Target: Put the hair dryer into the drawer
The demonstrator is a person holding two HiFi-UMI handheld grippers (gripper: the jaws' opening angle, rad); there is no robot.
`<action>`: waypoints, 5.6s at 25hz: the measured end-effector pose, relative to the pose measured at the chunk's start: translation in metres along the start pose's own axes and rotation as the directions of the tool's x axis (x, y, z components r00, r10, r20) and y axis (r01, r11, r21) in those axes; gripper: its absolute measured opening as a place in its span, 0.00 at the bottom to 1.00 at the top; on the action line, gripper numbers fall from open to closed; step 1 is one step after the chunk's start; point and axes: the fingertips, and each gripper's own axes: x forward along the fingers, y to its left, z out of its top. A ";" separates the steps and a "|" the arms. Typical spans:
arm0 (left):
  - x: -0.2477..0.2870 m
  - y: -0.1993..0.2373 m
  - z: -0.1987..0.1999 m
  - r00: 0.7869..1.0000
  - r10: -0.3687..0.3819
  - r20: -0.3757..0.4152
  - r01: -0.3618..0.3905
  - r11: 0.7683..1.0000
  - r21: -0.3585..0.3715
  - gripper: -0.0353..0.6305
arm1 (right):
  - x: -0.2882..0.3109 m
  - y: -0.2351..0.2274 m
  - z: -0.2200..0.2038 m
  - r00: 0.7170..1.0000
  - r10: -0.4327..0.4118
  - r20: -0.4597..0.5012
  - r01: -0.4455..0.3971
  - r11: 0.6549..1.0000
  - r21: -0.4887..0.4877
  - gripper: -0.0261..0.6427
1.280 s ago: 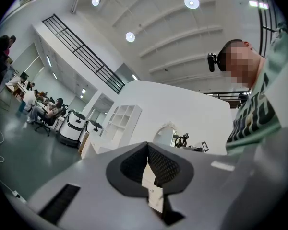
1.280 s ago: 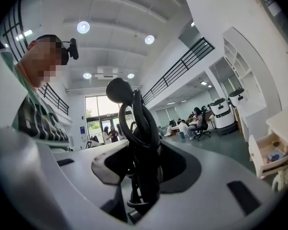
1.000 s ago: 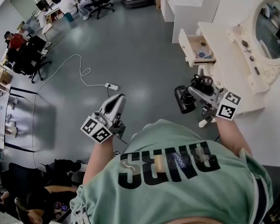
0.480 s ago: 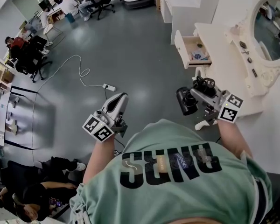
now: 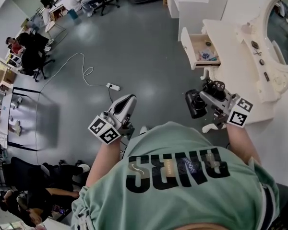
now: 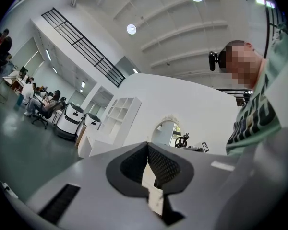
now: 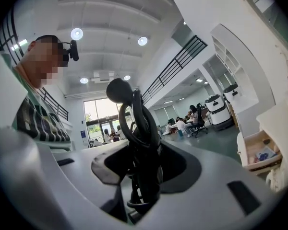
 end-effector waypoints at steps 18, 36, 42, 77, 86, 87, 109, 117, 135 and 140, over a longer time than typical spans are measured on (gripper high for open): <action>0.080 0.280 0.096 0.976 -0.206 -0.076 0.202 0.978 -0.048 0.07 | 0.247 -0.125 0.064 0.985 -0.152 0.084 0.152 0.988 0.001 0.27; 0.251 0.440 0.095 0.994 -0.077 -0.083 0.074 0.996 -0.045 0.07 | 0.344 -0.356 0.107 0.999 -0.034 0.039 0.032 0.999 0.041 0.27; 0.314 0.468 0.117 0.992 0.119 -0.034 -0.119 0.993 -0.002 0.07 | 0.397 -0.436 0.147 0.986 0.150 -0.075 -0.150 0.989 0.006 0.27; 0.505 0.533 0.089 0.919 -0.279 -0.278 0.274 0.960 -0.057 0.07 | 0.361 -0.570 0.157 0.947 -0.320 -0.010 0.320 0.947 0.014 0.27; 0.660 0.418 -0.061 0.735 -0.556 -0.388 0.507 0.831 -0.229 0.07 | 0.159 -0.648 0.097 0.788 -0.613 -0.049 0.615 0.784 0.089 0.27; 0.669 0.407 -0.075 0.715 -0.574 -0.399 0.521 0.818 -0.245 0.07 | 0.146 -0.654 0.087 0.776 -0.628 -0.063 0.631 0.771 0.091 0.27; 0.683 0.353 -0.203 0.536 -0.654 -0.533 0.528 0.753 -0.392 0.07 | 0.071 -0.706 -0.117 0.458 -0.798 -0.391 0.870 0.492 0.015 0.27; 0.669 0.363 -0.202 0.546 -0.635 -0.547 0.510 0.770 -0.385 0.07 | 0.105 -0.735 -0.130 0.382 -0.801 -0.461 0.880 0.467 -0.083 0.28; 0.653 0.379 -0.205 0.558 -0.608 -0.565 0.479 0.792 -0.379 0.07 | 0.119 -0.774 -0.187 0.304 -0.689 -0.658 0.887 0.457 -0.068 0.36; 0.651 0.383 -0.203 0.557 -0.611 -0.563 0.478 0.790 -0.383 0.07 | 0.124 -0.769 -0.182 0.351 -0.699 -0.624 0.892 0.452 -0.005 0.37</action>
